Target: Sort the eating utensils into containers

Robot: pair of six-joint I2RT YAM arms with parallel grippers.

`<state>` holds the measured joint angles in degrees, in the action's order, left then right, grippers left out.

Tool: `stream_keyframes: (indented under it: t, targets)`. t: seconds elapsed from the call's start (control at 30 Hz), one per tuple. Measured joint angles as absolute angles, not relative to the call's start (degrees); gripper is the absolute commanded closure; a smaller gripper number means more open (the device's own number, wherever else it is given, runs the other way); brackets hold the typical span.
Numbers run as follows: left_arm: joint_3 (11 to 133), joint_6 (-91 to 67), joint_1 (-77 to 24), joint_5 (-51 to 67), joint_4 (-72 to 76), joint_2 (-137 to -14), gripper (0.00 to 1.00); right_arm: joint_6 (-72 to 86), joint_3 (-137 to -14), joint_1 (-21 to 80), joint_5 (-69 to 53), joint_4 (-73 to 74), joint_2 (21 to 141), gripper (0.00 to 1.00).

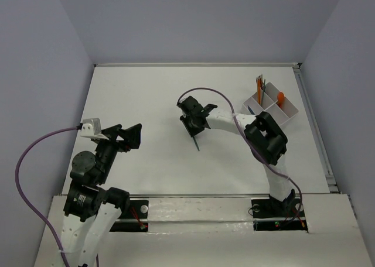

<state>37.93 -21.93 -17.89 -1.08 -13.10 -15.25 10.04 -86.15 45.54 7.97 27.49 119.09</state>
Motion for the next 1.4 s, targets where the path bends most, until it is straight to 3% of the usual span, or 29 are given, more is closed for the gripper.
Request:
stream_keyframes:
  t: [0.23,0.33,0.57,0.7,0.83,1.0,1.13,1.27,1.4]
  targets:
    - [37.93,-21.93,-17.89,-1.1,-13.1,-15.22,0.01,7.38,-94.7,44.97,5.45,35.2,123.81,0.75]
    - [37.93,-21.93,-17.89,-1.08,-13.1,-15.2,0.01,7.2,-96.53,44.97,5.32,36.91,124.84,0.93]
    - [37.93,-21.93,-17.89,-1.08,-13.08,-15.05,0.01,7.33,-95.68,44.97,5.65,36.8,124.07,0.93]
    - [37.93,-21.91,-17.89,-1.08,-13.08,-14.85,0.01,8.91,-88.71,44.97,8.69,31.64,119.7,0.93]
    - [37.93,-21.93,-17.89,-1.08,-13.1,-14.83,0.01,10.66,-76.44,44.88,13.56,22.63,108.25,0.93]
    - [37.93,-21.93,-17.89,-1.06,-13.1,-14.46,0.01,11.46,-62.28,43.2,22.96,9.41,84.38,0.93]
    - [37.93,-21.93,-17.96,-1.08,-13.1,-13.58,0.01,12.43,-49.32,34.61,32.53,-6.74,64.27,0.93]
    - [37.93,-21.91,-18.72,-1.08,-13.1,-12.86,0.01,12.69,-37.85,25.15,40.58,-15.92,54.04,0.93]
    - [37.93,-21.91,-19.79,-1.13,-13.06,-12.38,0.01,10.46,-30.68,19.27,43.92,-24.82,53.32,0.93]
